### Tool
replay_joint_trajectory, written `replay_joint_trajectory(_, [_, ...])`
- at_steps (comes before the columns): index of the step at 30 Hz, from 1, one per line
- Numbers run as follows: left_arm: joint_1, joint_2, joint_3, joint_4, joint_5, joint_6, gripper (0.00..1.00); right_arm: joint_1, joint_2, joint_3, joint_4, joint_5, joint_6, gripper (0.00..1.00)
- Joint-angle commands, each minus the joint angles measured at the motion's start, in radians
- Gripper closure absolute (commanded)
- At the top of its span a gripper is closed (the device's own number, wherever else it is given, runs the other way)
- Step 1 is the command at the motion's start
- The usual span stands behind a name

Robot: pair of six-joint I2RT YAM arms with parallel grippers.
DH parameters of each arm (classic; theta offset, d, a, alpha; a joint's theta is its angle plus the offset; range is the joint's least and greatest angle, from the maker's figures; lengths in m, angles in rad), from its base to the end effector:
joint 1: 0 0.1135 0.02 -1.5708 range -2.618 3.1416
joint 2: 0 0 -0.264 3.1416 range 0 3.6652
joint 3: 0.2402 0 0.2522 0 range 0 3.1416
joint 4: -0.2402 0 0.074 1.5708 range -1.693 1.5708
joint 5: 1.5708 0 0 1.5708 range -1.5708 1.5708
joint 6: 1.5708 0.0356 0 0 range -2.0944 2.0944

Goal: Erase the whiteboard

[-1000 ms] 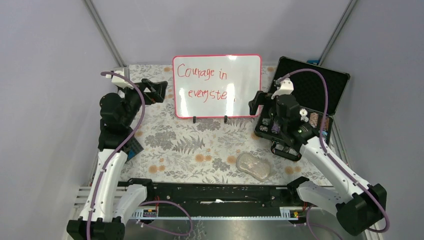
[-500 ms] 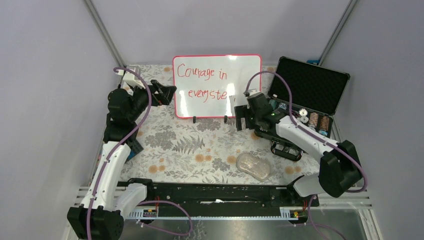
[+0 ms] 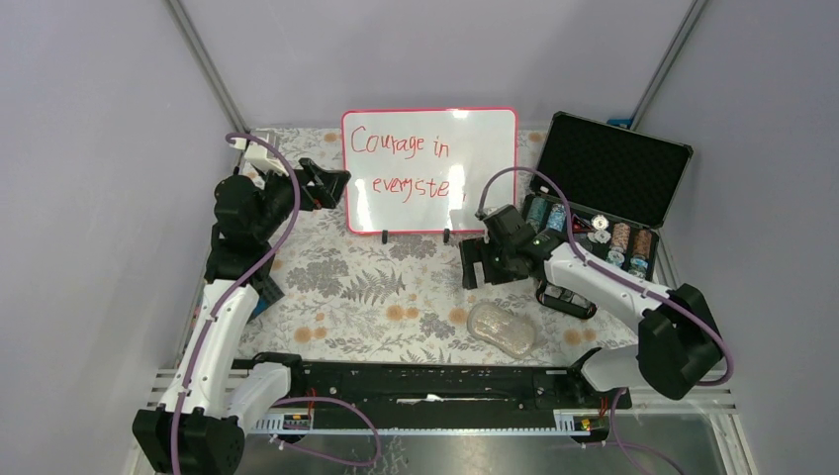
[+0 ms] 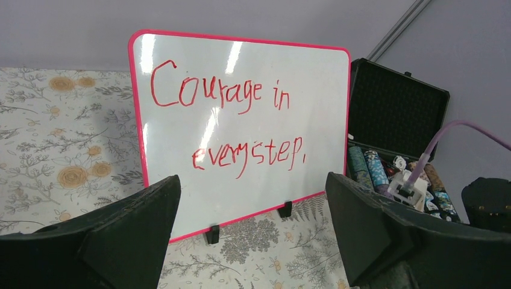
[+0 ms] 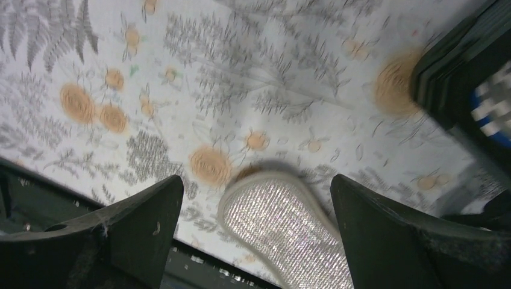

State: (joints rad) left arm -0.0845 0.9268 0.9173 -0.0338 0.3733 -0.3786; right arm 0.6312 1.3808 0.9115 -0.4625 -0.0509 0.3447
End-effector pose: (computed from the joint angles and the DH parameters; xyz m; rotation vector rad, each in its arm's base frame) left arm 0.2122 -0.0310 0.3777 0.0526 1.6503 -0.6557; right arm 0.2259 0.1673 0.2275 -0.3872 2.5336 0.4551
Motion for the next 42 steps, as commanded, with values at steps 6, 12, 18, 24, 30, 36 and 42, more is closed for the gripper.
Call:
replay_joint_trajectory(6, [-0.011, 0.009, 0.005, 0.035, 0.008, -0.02, 0.01, 0.151, -0.099, -0.093, -0.198, -0.019, 0.123, 0.01])
replay_joint_trajectory(12, [-0.018, 0.002, 0.005, 0.035, 0.002, -0.016, 0.01, 0.265, -0.004, -0.063, -0.233, 0.092, 0.153, 0.04])
replay_joint_trajectory(18, [-0.018, 0.005, 0.006, 0.016, 0.0, -0.014, 0.01, 0.309, 0.073, -0.089, -0.137, 0.119, 0.143, 0.16])
replay_joint_trajectory(24, [-0.018, -0.001, 0.006, 0.008, -0.013, -0.01, 0.01, 0.329, 0.17, -0.055, -0.018, 0.119, 0.126, 0.26])
replay_joint_trajectory(30, [-0.018, -0.004, 0.003, 0.006, -0.019, -0.008, 0.01, 0.329, 0.263, 0.074, 0.108, 0.224, 0.064, 0.28])
replay_joint_trajectory(36, [-0.018, -0.002, 0.006, -0.007, -0.036, 0.003, 0.01, 0.328, 0.365, 0.281, 0.141, 0.287, -0.004, 0.22])
replay_joint_trajectory(42, [-0.018, 0.001, 0.008, -0.01, -0.026, 0.004, 0.01, 0.316, 0.358, 0.285, 0.119, 0.287, -0.113, 0.04])
